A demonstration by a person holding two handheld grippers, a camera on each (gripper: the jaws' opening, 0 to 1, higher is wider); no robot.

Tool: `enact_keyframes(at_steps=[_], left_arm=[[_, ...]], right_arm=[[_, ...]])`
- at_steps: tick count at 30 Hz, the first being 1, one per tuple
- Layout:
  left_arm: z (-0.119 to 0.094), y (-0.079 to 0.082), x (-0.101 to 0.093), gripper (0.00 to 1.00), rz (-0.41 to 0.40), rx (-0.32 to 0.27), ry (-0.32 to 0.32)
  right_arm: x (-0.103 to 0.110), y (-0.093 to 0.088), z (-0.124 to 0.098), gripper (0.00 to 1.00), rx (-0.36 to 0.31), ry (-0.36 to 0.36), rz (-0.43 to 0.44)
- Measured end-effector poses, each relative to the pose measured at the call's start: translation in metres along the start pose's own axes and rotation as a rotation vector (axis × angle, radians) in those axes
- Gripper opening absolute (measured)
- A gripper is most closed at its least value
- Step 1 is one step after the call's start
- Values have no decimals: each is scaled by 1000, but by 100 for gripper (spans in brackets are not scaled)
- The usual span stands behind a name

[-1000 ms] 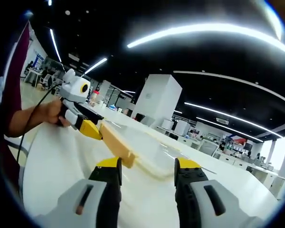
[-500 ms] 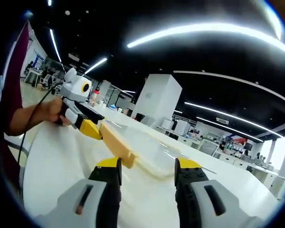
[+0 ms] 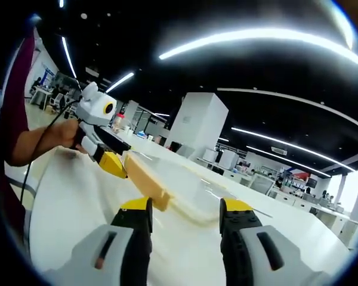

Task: Snap each plastic latch of the storage box into its locked position after aligning the lid with the box until every specified latch is closed and the lid sits flush.

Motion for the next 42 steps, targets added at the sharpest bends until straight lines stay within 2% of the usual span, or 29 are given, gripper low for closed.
enact_keyframes(at_steps=[3,7,13,20,22,27,31,33,39,42], left_arm=[[-1,1,-3,63,29,10,-4],[-7,8,-3,70,58,-4,0],[-12,16,-3,83,140,37,-14],[-9,39,-5,98,280,82,-63],[-6,47,-6,100,343,77,-63],[2,56,-9,100,389,106,-111],[13,61,-8,100,442,171,-158],[19,63,-11,100,463,213,-208],[32,76,-10,100,456,288,-302],[37,76,-6,100,489,385,-366]], right_arm=[[0,0,0,43,0,0,0],[0,0,0,44,1,-1,2],[-1,-1,-1,44,2,-2,3],[-1,-2,-1,44,1,-2,4],[-1,-3,-2,44,1,-2,5],[-1,-4,-2,44,2,-4,9],[0,-4,-3,44,2,-4,10],[0,-4,-3,44,3,-5,10],[2,-4,-4,44,4,-6,9],[2,-4,-4,44,6,-7,5]])
Point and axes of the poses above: the point that each gripper's makers call its tool centre point, and the gripper's own axes: z roughly forward along the fingers, x roughly to its left, y roughly out of its top, the point moved 7 cm from there along -z, roughly backward along the fingers, and after that the axes turned 8 degrees about -y, right-handed, at the moved point
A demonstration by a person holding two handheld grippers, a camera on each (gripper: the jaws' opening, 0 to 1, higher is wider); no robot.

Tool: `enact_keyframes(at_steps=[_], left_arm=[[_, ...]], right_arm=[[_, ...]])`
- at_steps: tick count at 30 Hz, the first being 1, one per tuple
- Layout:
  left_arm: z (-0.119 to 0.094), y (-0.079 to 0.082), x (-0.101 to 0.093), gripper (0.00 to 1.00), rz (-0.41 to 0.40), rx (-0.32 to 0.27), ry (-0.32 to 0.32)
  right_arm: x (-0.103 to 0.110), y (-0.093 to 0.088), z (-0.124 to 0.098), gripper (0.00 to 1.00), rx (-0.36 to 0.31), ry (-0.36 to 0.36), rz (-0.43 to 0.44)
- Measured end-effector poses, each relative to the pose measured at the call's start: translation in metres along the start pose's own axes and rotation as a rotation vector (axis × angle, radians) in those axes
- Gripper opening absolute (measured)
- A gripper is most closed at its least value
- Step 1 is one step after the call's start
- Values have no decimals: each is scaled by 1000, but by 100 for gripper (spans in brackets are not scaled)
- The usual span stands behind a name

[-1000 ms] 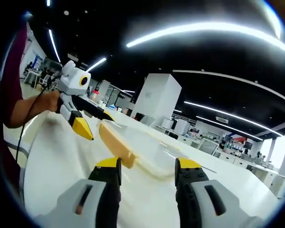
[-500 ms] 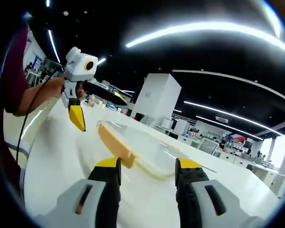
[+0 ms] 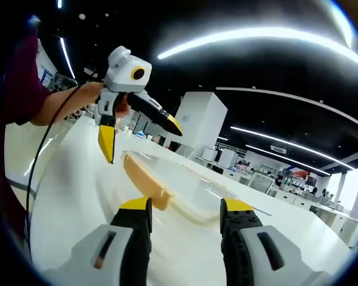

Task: Snap each plastic latch of the storage box into its locked position after aligning the lid with the box until every specified latch is closed and the lid sits flush.

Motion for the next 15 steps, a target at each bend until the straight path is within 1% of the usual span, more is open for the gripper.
enact_keyframes(at_steps=[1,2,5,6,7,8,13,14,15], left_arm=[[0,0,0,100,2,8,-11],[2,0,3,100,2,39,-47],[4,2,11,100,3,112,-119],[5,5,14,100,-3,114,-132],[6,6,14,100,-10,130,-171],[6,8,14,100,-24,133,-208],[10,15,19,99,-69,161,-305],[10,15,19,98,-85,168,-332],[11,14,19,99,-108,178,-351]], right_arm=[[0,0,0,44,0,0,0],[0,0,0,44,0,0,1],[1,0,0,44,1,0,3],[1,0,0,44,1,0,3],[1,0,0,44,1,0,3],[1,1,0,44,1,0,4],[1,1,0,44,2,-1,5],[1,1,0,45,2,-1,5],[1,1,0,45,3,-2,5]])
Point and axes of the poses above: the point that each gripper's makers call its tool centre point, and the gripper's own axes: z roughly forward along the fingers, x roughly to its left, y roughly out of its top, the point moved 7 cm from there along -z, roughly backward along the fingers, and after that the axes turned 8 degrees about -y, right-handed, at the moved point
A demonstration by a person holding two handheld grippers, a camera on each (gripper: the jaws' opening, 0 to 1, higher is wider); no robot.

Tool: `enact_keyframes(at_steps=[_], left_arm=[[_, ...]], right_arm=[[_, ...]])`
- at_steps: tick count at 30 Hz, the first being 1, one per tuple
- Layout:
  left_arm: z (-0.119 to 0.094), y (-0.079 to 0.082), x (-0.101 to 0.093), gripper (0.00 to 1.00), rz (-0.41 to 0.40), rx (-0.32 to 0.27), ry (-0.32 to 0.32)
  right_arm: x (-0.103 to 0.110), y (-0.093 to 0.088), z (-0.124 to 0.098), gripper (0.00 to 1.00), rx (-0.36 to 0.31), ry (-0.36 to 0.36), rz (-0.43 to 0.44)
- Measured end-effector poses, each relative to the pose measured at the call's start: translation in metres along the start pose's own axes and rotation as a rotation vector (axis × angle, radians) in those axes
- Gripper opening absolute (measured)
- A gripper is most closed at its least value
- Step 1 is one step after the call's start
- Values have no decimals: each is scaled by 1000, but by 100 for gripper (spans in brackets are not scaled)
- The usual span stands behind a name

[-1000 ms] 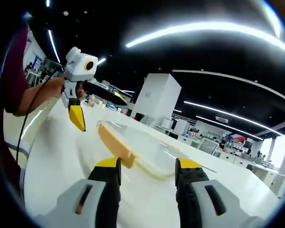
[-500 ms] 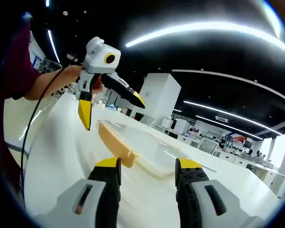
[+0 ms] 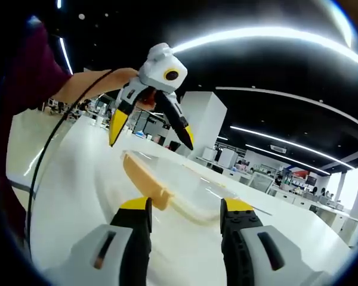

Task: Snap each plastic latch of the storage box into its locked position after aligning the lid with the box until every specified latch is closed and the lid sits flush.

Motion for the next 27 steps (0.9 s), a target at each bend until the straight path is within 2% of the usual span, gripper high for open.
enact_keyframes(at_steps=[2,3,8,10,13,18,22,27], left_arm=[[3,-1,5,98,-58,11,-21],[4,-4,5,97,-68,43,-46],[9,-9,17,95,-53,94,-38],[9,-10,21,90,-68,121,-44],[12,-11,28,89,-92,143,-59],[18,-11,37,96,-95,180,-67],[24,-9,40,98,-111,226,-102],[28,-11,44,98,-131,242,-152]], right_arm=[[0,0,0,45,1,0,-5],[0,0,0,45,2,-1,-6],[0,1,0,45,2,-1,-6],[0,1,0,45,2,-1,-6],[0,1,1,45,1,-1,-9],[0,1,1,45,2,-2,-16],[-1,1,1,45,2,-2,-15],[-2,1,1,45,2,-2,-18]])
Point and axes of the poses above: the point that each gripper's makers call its tool centre point, and the gripper's own axes: z roughly forward along the fingers, x roughly to its left, y roughly out of its top, the point moved 7 cm from there along -z, roughly backward along the fingers, and after that the axes turned 8 degrees about -y, right-handed, at the moved point
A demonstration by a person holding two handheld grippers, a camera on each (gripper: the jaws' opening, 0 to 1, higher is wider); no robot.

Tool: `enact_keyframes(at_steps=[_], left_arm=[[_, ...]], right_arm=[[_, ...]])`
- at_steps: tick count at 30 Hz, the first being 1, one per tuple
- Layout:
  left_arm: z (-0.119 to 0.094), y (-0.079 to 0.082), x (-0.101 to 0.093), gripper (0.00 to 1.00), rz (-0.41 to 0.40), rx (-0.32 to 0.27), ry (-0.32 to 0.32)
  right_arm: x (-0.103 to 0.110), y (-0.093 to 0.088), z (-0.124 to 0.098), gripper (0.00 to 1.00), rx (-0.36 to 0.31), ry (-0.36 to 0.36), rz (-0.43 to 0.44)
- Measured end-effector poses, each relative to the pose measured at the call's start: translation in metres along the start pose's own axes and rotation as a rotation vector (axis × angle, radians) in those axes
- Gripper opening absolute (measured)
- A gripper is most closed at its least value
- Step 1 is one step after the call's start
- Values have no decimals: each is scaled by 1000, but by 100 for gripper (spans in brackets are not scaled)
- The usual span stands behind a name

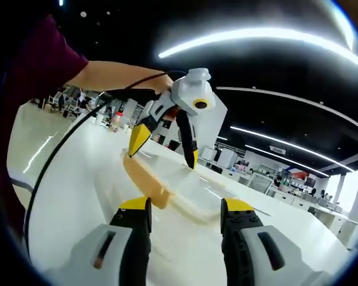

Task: Snap each plastic latch of the storage box into its locked position after aligning the lid with the box until every specified latch is closed and the lid sits flush.

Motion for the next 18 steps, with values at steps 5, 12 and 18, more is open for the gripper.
enact_keyframes(at_steps=[5,12,18], left_arm=[[0,-2,2,96,18,30,-52],[-5,3,12,88,-3,58,-101],[-3,4,13,89,-20,86,-125]], right_arm=[[0,-1,0,45,1,-2,-10],[-1,-1,0,45,1,-2,-12],[-1,0,0,45,1,-2,-12]])
Point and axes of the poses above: the point that each gripper's makers call its tool centre point, and the gripper's own axes: z roughly forward along the fingers, x roughly to its left, y roughly out of its top, the point moved 7 cm from there along -z, roughly backward along the fingers, and after that the axes turned 8 degrees about -y, right-handed, at the moved point
